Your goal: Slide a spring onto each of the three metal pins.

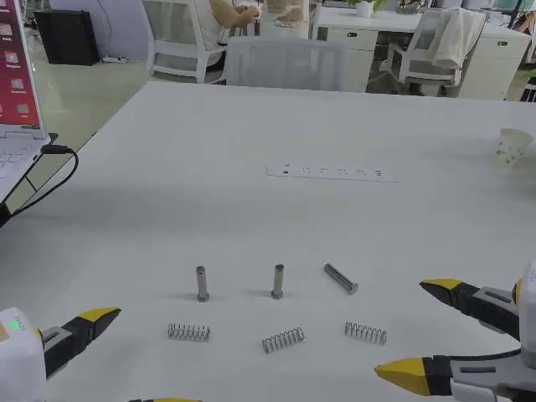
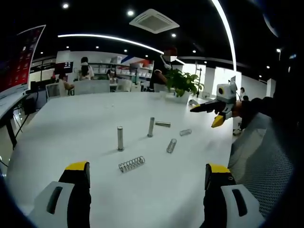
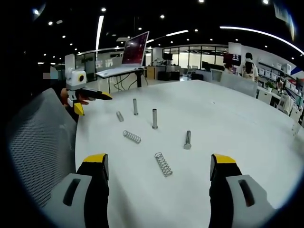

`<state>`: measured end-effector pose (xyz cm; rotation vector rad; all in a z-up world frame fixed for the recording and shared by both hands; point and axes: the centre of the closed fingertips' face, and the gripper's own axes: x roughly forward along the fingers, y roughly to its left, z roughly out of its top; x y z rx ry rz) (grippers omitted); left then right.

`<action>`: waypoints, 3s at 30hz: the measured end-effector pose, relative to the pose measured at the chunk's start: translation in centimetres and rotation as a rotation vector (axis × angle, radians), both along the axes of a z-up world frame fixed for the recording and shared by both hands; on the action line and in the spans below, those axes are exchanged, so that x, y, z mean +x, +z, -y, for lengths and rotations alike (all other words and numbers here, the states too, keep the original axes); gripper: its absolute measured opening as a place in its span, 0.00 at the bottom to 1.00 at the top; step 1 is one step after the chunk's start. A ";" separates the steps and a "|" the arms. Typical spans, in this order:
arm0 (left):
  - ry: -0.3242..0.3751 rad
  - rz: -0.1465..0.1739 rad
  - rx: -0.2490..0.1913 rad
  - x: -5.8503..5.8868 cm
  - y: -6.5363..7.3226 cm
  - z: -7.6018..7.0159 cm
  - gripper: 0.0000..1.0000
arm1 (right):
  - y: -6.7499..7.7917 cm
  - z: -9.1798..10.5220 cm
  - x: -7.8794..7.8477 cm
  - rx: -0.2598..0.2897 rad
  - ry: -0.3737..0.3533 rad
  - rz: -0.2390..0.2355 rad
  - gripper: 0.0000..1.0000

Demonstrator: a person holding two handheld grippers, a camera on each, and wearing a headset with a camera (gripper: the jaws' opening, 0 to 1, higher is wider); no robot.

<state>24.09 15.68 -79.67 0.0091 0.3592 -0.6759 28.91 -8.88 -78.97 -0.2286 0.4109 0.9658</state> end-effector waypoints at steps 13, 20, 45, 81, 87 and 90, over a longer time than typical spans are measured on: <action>-0.001 -0.002 -0.002 -0.1 0.1 -0.1 0.98 | -0.1 0.1 0.0 -0.004 -0.001 -0.002 0.89; -0.010 -0.007 0.005 -0.1 0.1 0.1 0.98 | -0.1 0.2 0.0 -0.007 -0.003 -0.002 0.88; -0.021 -0.010 0.014 0.2 0.1 0.3 0.98 | -0.2 0.5 0.2 -0.005 -0.013 -0.001 0.87; 0.004 -0.012 0.004 -0.1 0.1 -0.1 0.97 | 2.3 0.1 3.9 -0.074 0.009 0.020 0.76; 0.008 -0.010 0.003 -0.2 0.1 -0.2 0.97 | 2.5 -0.5 5.1 -0.100 0.008 0.022 0.72; 0.007 -0.011 0.005 -0.4 0.1 -0.2 0.97 | 2.6 -0.9 5.6 -0.108 0.008 0.024 0.71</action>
